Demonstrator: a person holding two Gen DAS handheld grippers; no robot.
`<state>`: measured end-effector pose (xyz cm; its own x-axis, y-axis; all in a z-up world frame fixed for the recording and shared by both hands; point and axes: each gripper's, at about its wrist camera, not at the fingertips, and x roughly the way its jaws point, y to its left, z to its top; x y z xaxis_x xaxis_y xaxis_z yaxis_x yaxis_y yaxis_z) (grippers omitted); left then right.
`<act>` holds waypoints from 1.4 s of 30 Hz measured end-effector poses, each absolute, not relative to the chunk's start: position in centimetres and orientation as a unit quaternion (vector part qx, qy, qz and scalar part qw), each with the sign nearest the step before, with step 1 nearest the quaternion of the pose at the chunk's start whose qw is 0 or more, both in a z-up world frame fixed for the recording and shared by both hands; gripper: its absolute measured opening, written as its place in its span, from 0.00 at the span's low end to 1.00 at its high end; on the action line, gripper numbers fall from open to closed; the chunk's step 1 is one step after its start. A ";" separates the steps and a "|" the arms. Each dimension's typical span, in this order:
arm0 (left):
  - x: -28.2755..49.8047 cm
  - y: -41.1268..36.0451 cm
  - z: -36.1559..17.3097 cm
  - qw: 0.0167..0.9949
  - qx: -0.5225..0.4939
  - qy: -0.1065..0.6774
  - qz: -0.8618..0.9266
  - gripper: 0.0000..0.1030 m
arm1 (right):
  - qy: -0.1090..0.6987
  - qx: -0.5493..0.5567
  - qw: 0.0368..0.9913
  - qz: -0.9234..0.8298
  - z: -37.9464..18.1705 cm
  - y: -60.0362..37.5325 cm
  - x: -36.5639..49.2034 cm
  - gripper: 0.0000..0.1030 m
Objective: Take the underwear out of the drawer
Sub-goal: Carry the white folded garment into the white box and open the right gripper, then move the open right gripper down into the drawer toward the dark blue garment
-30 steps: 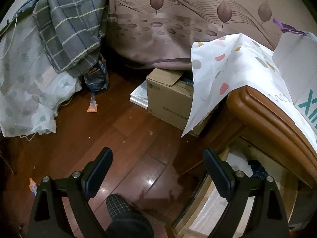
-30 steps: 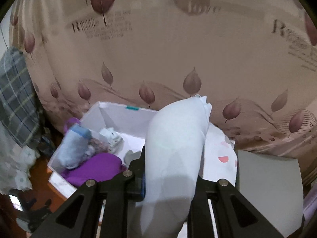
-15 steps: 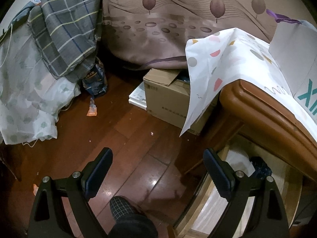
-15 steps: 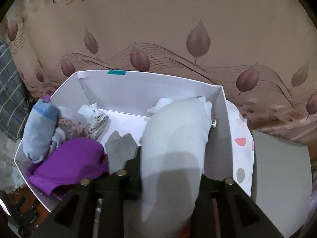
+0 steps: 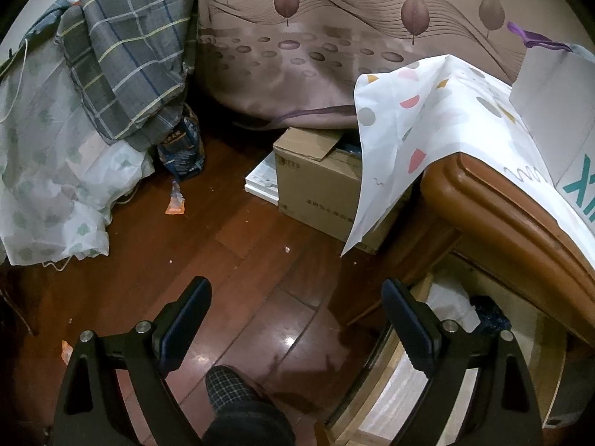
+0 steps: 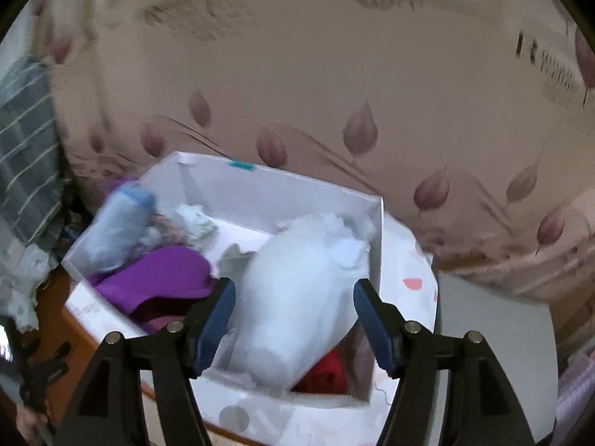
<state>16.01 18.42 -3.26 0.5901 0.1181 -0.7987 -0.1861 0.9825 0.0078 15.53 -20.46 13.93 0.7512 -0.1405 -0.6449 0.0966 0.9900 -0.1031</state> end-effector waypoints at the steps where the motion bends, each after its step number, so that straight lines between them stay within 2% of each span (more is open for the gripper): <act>1: 16.0 18.4 -3.3 0.890 -0.036 0.446 0.087 0.88 | 0.337 -0.043 0.939 -0.057 14.3 -19.9 14.6 0.66; 8: 15.7 19.2 -3.3 0.888 -0.046 0.447 0.095 0.88 | 0.303 -0.118 0.945 0.022 13.7 -15.1 7.7 0.66; 14: 15.7 19.5 -3.1 0.889 -0.049 0.445 0.095 0.88 | 0.327 -0.199 0.917 0.115 6.9 -9.5 3.8 0.66; 19: 15.7 19.5 -3.0 0.890 -0.045 0.443 0.096 0.88 | 0.377 -0.243 0.880 0.158 -0.1 -6.2 4.6 0.66; 29: 16.0 21.0 -2.7 0.887 -0.070 0.442 0.117 0.88 | 0.427 -0.291 0.841 0.158 -10.6 -4.0 10.7 0.62; 32: 16.0 21.1 -2.8 0.885 -0.075 0.444 0.119 0.88 | 0.428 -0.323 0.829 0.156 -13.0 -3.5 11.6 0.54; 42: 16.1 20.1 -3.0 0.885 -0.057 0.449 0.105 0.88 | 0.404 -0.401 0.809 0.148 -18.3 -1.3 14.4 0.49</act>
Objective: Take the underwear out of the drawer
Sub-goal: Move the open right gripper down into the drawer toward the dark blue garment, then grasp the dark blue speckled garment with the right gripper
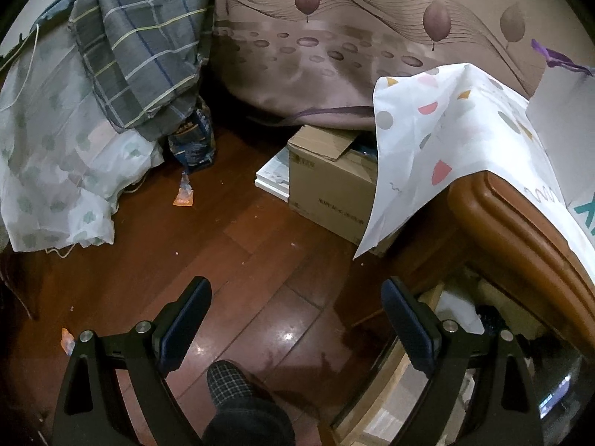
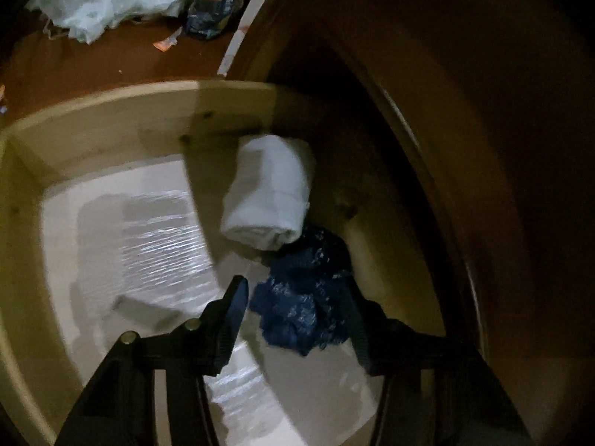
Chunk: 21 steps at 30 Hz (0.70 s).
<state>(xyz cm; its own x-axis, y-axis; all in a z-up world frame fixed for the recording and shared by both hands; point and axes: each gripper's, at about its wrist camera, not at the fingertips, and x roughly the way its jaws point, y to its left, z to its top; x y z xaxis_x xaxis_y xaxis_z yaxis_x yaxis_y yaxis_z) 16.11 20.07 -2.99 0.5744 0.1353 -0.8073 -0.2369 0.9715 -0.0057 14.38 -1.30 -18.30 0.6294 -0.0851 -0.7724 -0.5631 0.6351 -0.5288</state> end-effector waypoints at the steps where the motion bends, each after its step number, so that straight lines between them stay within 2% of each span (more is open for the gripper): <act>1: 16.1 20.0 -3.0 0.886 -0.056 0.448 0.105 0.88 | 0.407 -0.397 0.808 0.152 -18.4 -1.2 14.7 0.49; 11: 16.1 20.0 -3.0 0.885 -0.054 0.450 0.104 0.88 | 0.461 -0.346 0.804 0.144 -20.2 -2.6 17.0 0.48; 16: 16.2 19.8 -3.1 0.885 -0.050 0.450 0.106 0.88 | 0.469 -0.332 0.805 0.146 -19.8 -3.1 17.1 0.27; 17: 16.2 19.8 -3.1 0.886 -0.049 0.449 0.107 0.88 | 0.470 -0.330 0.805 0.147 -19.8 -3.3 17.2 0.19; 21: 16.2 19.7 -3.3 0.884 -0.050 0.453 0.103 0.88 | 0.495 -0.304 0.798 0.163 -19.3 -4.4 17.3 0.14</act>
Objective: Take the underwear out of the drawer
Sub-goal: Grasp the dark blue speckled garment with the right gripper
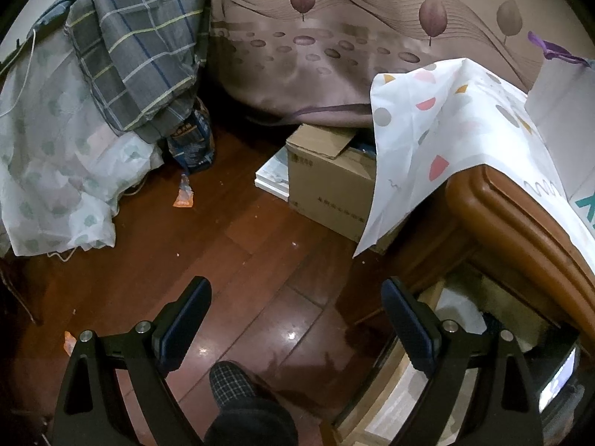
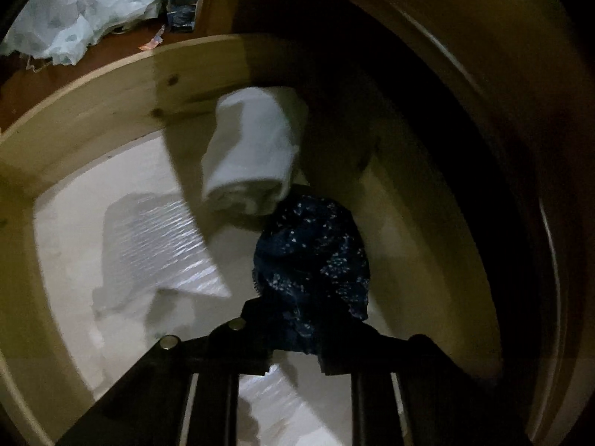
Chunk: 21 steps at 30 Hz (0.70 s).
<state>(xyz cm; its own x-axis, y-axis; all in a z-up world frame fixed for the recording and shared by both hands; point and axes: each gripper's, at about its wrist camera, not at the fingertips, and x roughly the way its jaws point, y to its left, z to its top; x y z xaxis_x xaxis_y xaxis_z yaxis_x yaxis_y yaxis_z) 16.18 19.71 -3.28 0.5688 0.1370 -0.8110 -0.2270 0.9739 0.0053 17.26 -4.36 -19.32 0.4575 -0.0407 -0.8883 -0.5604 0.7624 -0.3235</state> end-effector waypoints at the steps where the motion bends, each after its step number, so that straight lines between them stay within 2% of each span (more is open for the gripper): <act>1: 16.2 19.7 -3.3 0.885 -0.048 0.451 0.104 0.88 | 0.502 -0.299 0.793 0.171 -19.1 -4.6 16.9 0.14; 11: 16.2 19.4 -3.3 0.887 -0.043 0.448 0.104 0.88 | 0.556 -0.275 0.753 0.219 -17.7 -7.3 13.0 0.16; 13: 16.2 19.4 -3.3 0.886 -0.041 0.450 0.103 0.88 | 0.551 -0.270 0.759 0.218 -17.2 -7.5 12.5 0.31; 14: 16.2 19.4 -3.3 0.886 -0.041 0.449 0.103 0.88 | 0.545 -0.267 0.764 0.219 -16.7 -7.6 12.4 0.42; 15: 16.2 19.4 -3.3 0.887 -0.043 0.449 0.103 0.88 | 0.539 -0.268 0.769 0.218 -16.4 -7.7 12.1 0.48; 16: 16.2 19.4 -3.3 0.887 -0.045 0.448 0.102 0.88 | 0.528 -0.267 0.775 0.219 -15.7 -7.7 11.9 0.50; 18: 16.3 19.3 -3.4 0.887 -0.046 0.448 0.102 0.88 | 0.516 -0.266 0.783 0.221 -15.2 -7.7 12.1 0.60; 21: 16.3 19.2 -3.4 0.886 -0.044 0.450 0.101 0.88 | 0.516 -0.271 0.782 0.221 -15.5 -7.7 12.2 0.62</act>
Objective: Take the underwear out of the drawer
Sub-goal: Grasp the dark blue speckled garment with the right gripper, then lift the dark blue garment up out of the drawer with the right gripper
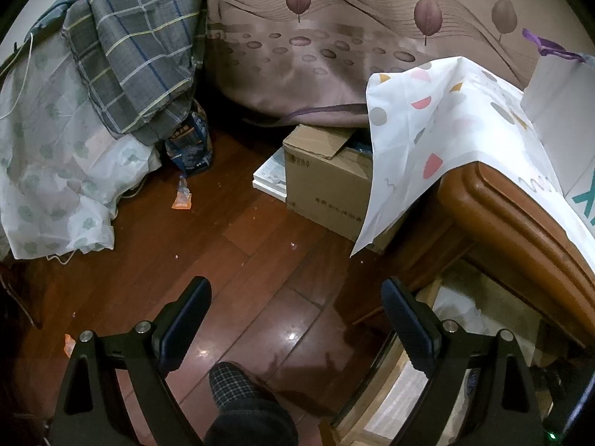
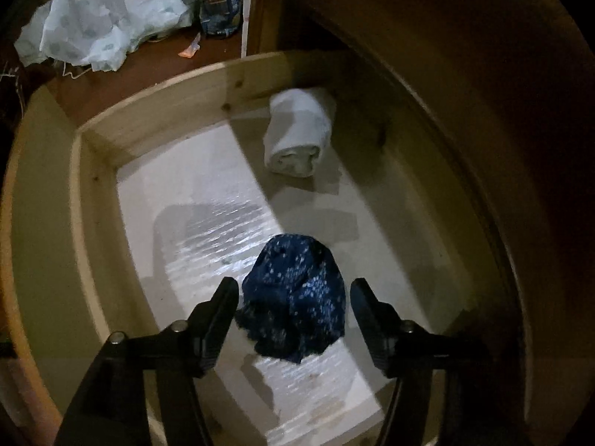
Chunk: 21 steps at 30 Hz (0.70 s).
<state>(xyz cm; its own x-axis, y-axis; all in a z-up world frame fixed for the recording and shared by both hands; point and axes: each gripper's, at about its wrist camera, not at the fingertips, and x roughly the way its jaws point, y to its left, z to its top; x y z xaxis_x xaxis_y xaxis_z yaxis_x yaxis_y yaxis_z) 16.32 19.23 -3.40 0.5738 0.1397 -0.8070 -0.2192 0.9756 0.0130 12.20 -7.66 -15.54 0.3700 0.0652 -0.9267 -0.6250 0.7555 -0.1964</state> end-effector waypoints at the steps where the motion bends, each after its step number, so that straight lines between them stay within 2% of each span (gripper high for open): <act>1: 16.3 19.2 -3.4 0.886 -0.043 0.451 0.101 0.88 | 0.522 -0.272 0.777 0.222 -16.0 -7.4 12.6 0.62; 6: 16.3 19.1 -3.4 0.887 -0.041 0.450 0.098 0.88 | 0.543 -0.270 0.762 0.227 -18.1 -5.7 14.1 0.67; 21: 16.2 18.6 -3.4 0.886 -0.030 0.453 0.092 0.88 | 0.570 -0.245 0.749 0.232 -21.1 -7.5 14.8 0.67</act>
<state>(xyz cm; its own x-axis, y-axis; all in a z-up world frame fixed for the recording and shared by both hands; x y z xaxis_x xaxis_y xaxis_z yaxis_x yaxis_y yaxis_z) 16.24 18.58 -3.40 0.5726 0.1367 -0.8083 -0.1906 0.9812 0.0310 14.81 -7.52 -21.09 0.2422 0.0676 -0.9679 -0.6270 0.7722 -0.1030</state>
